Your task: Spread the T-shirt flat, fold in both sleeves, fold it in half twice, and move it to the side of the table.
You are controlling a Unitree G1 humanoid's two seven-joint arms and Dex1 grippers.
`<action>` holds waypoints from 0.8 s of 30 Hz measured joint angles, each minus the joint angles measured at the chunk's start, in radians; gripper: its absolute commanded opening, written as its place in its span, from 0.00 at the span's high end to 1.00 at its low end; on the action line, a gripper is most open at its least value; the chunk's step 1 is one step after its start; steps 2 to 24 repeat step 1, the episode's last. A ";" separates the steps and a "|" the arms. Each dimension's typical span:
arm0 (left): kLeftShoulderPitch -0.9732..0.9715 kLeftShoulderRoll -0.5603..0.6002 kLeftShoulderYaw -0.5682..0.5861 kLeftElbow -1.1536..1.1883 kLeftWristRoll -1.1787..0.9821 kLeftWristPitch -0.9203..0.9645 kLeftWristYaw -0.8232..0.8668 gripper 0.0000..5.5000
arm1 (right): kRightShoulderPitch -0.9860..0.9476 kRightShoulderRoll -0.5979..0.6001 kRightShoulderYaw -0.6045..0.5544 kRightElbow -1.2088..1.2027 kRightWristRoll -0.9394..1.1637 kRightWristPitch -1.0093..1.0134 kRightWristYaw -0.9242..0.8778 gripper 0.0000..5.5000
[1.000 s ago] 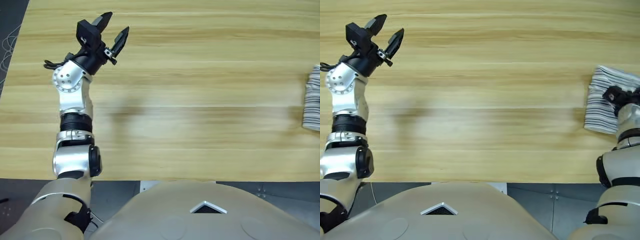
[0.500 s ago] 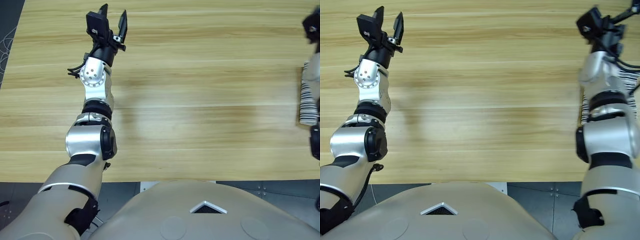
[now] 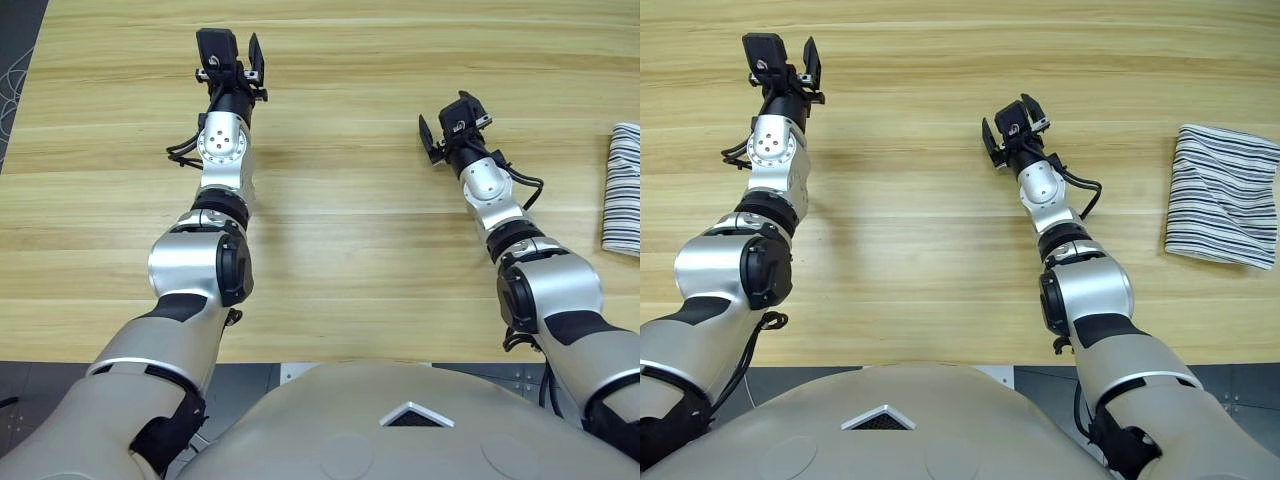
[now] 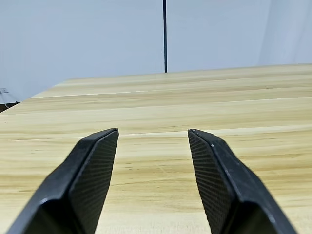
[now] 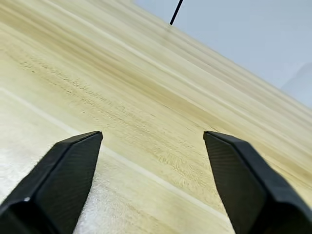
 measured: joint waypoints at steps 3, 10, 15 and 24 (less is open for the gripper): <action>0.000 0.000 0.004 0.000 0.000 0.002 -0.002 0.52 | 0.000 0.001 0.001 0.000 -0.007 0.002 -0.006 0.35; 0.000 0.000 0.004 0.000 0.000 0.002 -0.002 0.52 | 0.000 0.001 0.001 0.000 -0.007 0.002 -0.006 0.35; 0.000 0.000 0.004 0.000 0.000 0.002 -0.002 0.52 | 0.000 0.001 0.001 0.000 -0.007 0.002 -0.006 0.35; 0.000 0.000 0.004 0.000 0.000 0.002 -0.002 0.52 | 0.000 0.001 0.001 0.000 -0.007 0.002 -0.006 0.35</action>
